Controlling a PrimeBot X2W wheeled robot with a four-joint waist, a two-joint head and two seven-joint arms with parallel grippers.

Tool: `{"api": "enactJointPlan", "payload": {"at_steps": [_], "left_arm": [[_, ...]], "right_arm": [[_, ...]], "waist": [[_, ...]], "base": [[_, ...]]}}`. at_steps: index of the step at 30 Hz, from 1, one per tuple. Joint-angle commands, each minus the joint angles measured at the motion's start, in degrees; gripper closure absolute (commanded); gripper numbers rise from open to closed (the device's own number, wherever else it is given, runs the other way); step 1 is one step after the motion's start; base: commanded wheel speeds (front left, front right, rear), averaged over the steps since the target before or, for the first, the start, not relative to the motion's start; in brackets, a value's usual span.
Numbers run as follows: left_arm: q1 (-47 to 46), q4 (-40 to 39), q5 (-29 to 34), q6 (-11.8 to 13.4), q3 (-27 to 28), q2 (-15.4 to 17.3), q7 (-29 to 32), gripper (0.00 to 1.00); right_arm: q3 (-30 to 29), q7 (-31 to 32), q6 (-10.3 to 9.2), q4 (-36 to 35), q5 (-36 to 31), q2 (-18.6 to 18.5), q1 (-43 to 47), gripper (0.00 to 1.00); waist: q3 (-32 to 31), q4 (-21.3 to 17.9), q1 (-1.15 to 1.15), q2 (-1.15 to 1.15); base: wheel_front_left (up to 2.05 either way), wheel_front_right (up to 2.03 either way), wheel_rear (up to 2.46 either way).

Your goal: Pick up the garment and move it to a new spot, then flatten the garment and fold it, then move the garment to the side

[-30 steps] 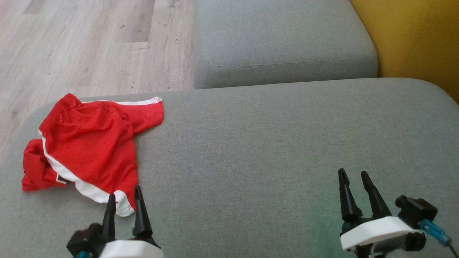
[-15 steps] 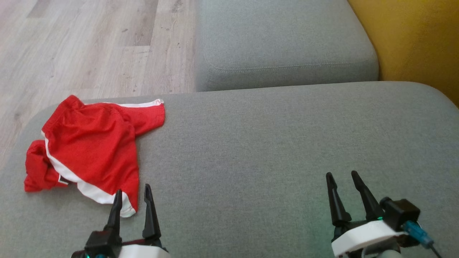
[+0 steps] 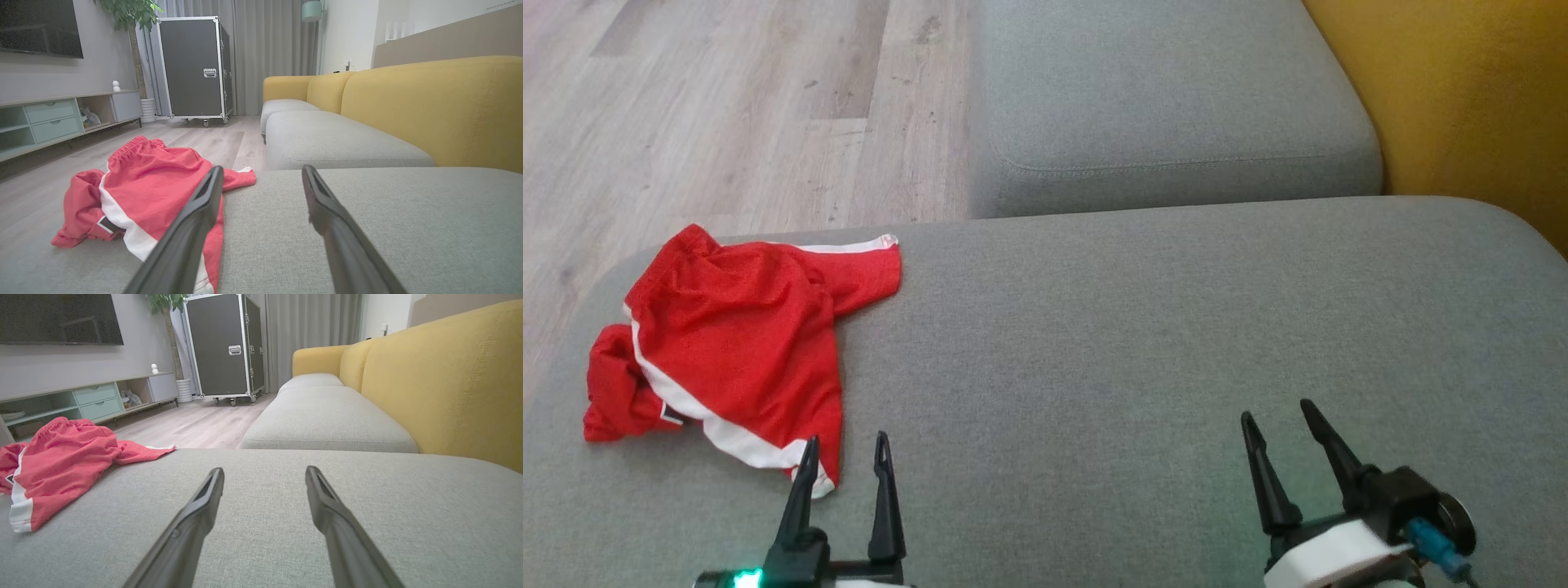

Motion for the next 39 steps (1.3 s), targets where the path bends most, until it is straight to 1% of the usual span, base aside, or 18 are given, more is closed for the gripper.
{"api": "enactJointPlan", "payload": {"at_steps": [1, 3, 16, 20, 25, 37, 38, 39], "left_arm": [[-1.52, -1.78, 1.52, 0.46, 1.18, 0.14, -0.93, 0.0], [-1.5, -1.52, 2.08, 0.56, 1.2, 0.15, -1.11, 0.0], [-1.59, -0.25, 0.96, 0.59, 1.74, 0.15, -1.11, 0.0], [-1.47, 0.13, 0.93, 0.65, 2.05, 0.15, -1.11, 0.0], [-1.45, 0.61, 2.08, 0.79, 2.78, 0.32, -1.11, 0.0], [-1.39, -0.32, 3.33, 1.47, 5.18, 1.23, -1.11, 0.0], [-1.32, -0.37, 3.33, 1.49, 5.43, 1.34, -1.11, 0.0], [-1.32, -0.37, 3.33, 1.49, 5.43, 1.34, -1.11, 0.0]], "right_arm": [[1.64, -0.97, -0.04, -1.61, -1.52, -0.51, -1.48, 0.0], [1.58, -1.15, -0.04, -1.35, -2.15, -0.51, -1.44, 0.0], [0.86, -1.15, -0.04, 0.67, -0.7, -0.51, -1.3, 0.0], [0.75, -1.15, -0.04, 1.11, -0.44, -0.51, -1.02, 0.0], [0.6, -1.15, -0.04, 0.51, 0.24, -0.51, -0.7, 0.0], [0.73, -1.15, -0.04, 0.06, 1.61, -0.51, -0.11, 0.0], [0.75, -1.15, -0.04, 0.16, 1.6, -0.51, -0.17, 0.0], [0.75, -1.15, -0.04, 0.16, 1.6, -0.51, -0.17, 0.0]], "waist": [[-0.06, 0.05, 0.01, 0.0], [-0.15, 0.17, 0.01, 0.0], [-0.66, 0.43, 0.01, 0.0], [-0.67, 1.34, 0.01, 0.0], [-0.48, 4.68, 0.01, 0.0], [0.76, 17.43, 0.01, 0.0], [0.89, 18.4, 0.01, 0.0], [0.89, 18.4, 0.01, 0.0]], "base": [[0.0, 0.0, 0.0], [0.0, 0.0, 0.0], [0.0, 0.0, 0.0], [0.0, 0.0, 0.0], [0.0, 0.0, 0.0], [0.0, 0.0, 0.0], [0.0, 0.0, 0.0], [0.0, 0.0, 0.0]]}}
